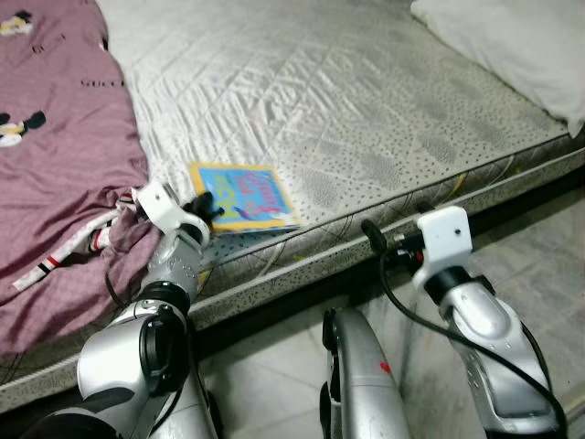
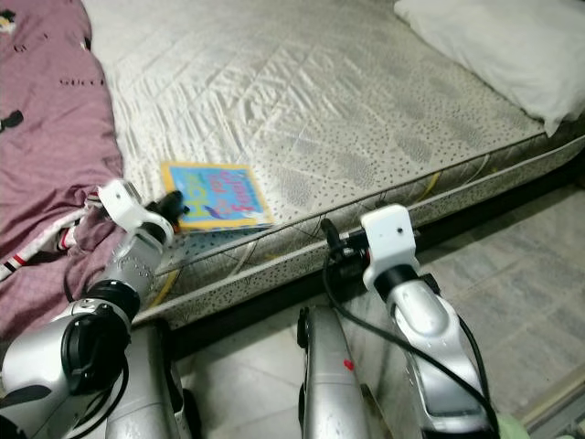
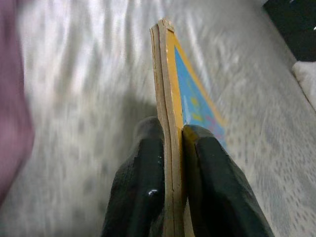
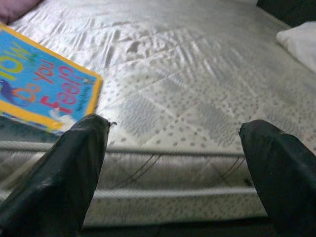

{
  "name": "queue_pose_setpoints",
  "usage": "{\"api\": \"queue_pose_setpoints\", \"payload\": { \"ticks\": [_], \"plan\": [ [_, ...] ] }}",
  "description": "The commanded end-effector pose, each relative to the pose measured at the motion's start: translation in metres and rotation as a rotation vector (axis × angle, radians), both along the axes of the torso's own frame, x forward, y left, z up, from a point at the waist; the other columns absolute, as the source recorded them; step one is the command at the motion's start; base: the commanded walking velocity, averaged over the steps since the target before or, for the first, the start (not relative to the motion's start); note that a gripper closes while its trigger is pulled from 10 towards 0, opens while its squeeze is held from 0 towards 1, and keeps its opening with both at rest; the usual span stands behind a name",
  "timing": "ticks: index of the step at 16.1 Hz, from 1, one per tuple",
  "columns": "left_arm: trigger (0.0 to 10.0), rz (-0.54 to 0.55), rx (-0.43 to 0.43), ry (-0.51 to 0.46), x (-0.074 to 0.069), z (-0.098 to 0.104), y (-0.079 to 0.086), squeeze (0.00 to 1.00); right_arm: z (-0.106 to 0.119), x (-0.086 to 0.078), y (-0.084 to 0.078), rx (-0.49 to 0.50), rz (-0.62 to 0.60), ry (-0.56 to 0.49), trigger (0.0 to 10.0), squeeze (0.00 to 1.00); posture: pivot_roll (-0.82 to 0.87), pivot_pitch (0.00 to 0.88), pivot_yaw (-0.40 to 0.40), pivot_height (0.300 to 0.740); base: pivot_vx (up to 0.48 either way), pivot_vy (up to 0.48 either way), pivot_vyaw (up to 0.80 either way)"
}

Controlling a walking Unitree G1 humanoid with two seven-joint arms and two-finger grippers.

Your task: Clean up the room

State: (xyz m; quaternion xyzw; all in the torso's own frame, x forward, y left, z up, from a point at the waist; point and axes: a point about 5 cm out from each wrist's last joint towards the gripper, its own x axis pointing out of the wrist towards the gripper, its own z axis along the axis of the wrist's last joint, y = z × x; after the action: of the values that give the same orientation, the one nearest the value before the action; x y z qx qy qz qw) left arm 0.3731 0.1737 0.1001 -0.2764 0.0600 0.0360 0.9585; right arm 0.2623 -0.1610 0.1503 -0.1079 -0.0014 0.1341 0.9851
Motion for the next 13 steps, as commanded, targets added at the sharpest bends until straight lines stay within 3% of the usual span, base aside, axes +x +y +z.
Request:
{"api": "queue_pose_setpoints", "payload": {
  "ticks": [1, 3, 5, 6, 9, 11, 13],
  "plan": [
    [0.0, 0.072, 0.132, -0.123, 0.007, 0.029, 0.018, 0.00, -0.001, 0.005, 0.003, 0.002, 0.005, -0.013, 10.0, 0.00, -0.19, 0.000, -0.006, 0.533, 0.000, 0.000, 0.00],
    [0.0, 0.137, 0.366, -0.284, 0.010, 0.066, 0.036, 0.00, -0.001, 0.020, 0.018, 0.041, 0.035, -0.039, 10.0, 0.00, -0.13, 0.000, -0.007, 0.533, 0.000, 0.000, 0.00],
    [0.0, 0.157, 0.487, -0.366, 0.005, 0.080, 0.043, 0.00, 0.002, 0.031, 0.030, 0.081, 0.054, -0.062, 10.0, 0.00, -0.10, 0.000, 0.000, 0.533, 0.000, 0.000, 0.00],
    [0.0, 0.159, 0.508, -0.374, 0.004, 0.081, 0.045, 0.00, 0.002, 0.034, 0.032, 0.098, 0.055, -0.061, 10.0, 0.00, -0.08, 0.000, 0.004, 0.533, 0.000, 0.000, 0.00],
    [0.0, 0.169, 0.632, -0.360, -0.022, 0.061, 0.050, 0.00, -0.005, 0.046, 0.043, 0.281, 0.025, 0.010, 10.0, 0.00, -0.05, 0.000, 0.016, 0.533, 0.000, 0.000, 0.00],
    [0.0, 0.153, 0.649, -0.308, -0.049, 0.033, 0.044, 0.00, -0.013, 0.046, 0.051, 0.406, 0.042, 0.060, 10.0, 0.00, -0.03, 0.000, 0.018, 0.533, 0.000, 0.000, 0.00],
    [0.0, 0.152, 0.638, -0.273, -0.062, 0.019, 0.038, 0.00, -0.014, 0.048, 0.053, 0.461, 0.041, 0.056, 10.0, 0.00, -0.02, 0.000, 0.015, 0.533, 0.000, 0.000, 0.00]
  ]
}}
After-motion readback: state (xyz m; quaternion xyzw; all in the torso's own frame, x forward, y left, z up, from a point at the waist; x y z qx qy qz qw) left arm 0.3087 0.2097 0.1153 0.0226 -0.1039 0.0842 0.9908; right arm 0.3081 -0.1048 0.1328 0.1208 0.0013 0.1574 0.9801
